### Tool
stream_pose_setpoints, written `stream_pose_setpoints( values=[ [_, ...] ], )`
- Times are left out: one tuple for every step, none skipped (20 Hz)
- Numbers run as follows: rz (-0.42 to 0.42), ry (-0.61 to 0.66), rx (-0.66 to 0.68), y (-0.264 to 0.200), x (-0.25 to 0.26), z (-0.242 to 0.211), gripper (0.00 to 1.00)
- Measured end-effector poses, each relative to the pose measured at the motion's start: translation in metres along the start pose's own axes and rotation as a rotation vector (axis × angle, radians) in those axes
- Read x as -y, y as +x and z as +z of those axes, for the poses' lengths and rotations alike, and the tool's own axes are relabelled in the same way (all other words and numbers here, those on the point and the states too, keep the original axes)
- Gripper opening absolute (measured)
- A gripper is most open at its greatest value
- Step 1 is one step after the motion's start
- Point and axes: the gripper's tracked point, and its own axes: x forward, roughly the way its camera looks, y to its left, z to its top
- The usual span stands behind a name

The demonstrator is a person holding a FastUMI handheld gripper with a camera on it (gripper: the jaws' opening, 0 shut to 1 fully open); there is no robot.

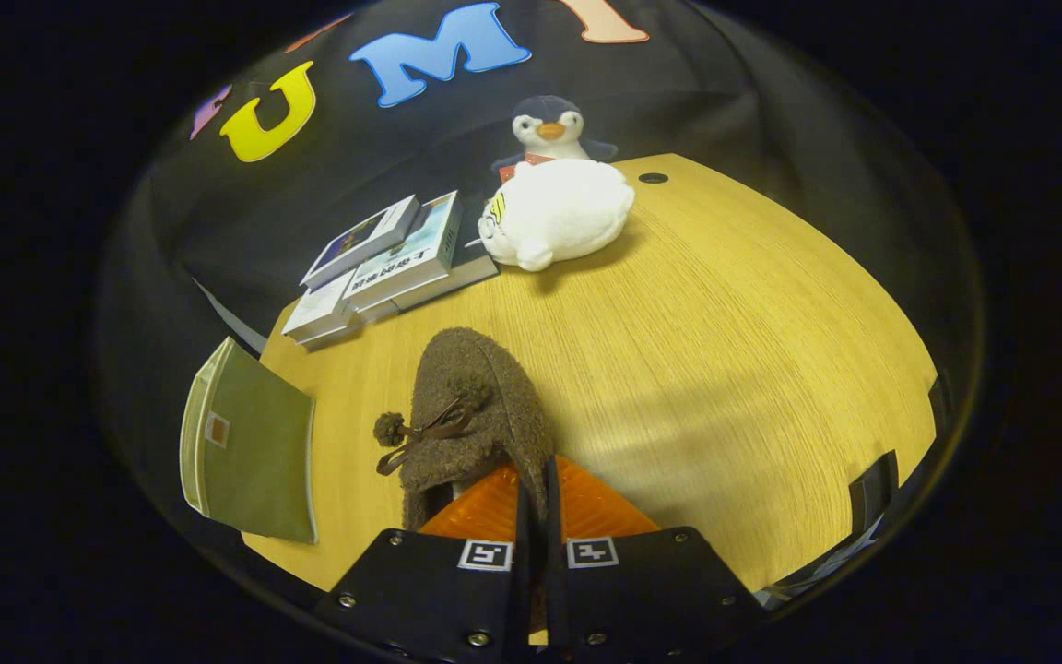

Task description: Open the storage box then place both shoes into the box .Put the left shoe in first, then the right shoe, with the right side of both shoes facing outward in a uniform manner.

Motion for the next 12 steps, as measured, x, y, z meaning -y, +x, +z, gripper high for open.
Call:
stream_pose_setpoints(
  values=[
    [0.01,0.009,0.004,-0.004,-0.01,0.004,0.07],
    [0.018,0.019,0.007,-0.008,-0.019,0.008,0.07],
    [0.029,0.026,0.011,-0.012,-0.029,0.013,0.07],
    [0.036,0.031,0.015,-0.015,-0.038,0.016,0.07],
    [0.043,0.033,0.02,-0.019,-0.048,0.02,0.07],
    [0.047,0.031,0.022,-0.021,-0.057,0.024,0.07],
    [0.051,0.028,0.027,-0.026,-0.064,0.028,0.07],
    [0.057,0.024,0.03,-0.029,-0.073,0.031,0.07],
    [0.063,0.023,0.032,-0.032,-0.083,0.033,0.07],
    [0.072,0.022,0.033,-0.034,-0.093,0.035,0.07],
    [0.081,0.022,0.034,-0.036,-0.104,0.037,0.07],
    [0.09,0.018,0.036,-0.039,-0.115,0.039,0.07]
  ],
)
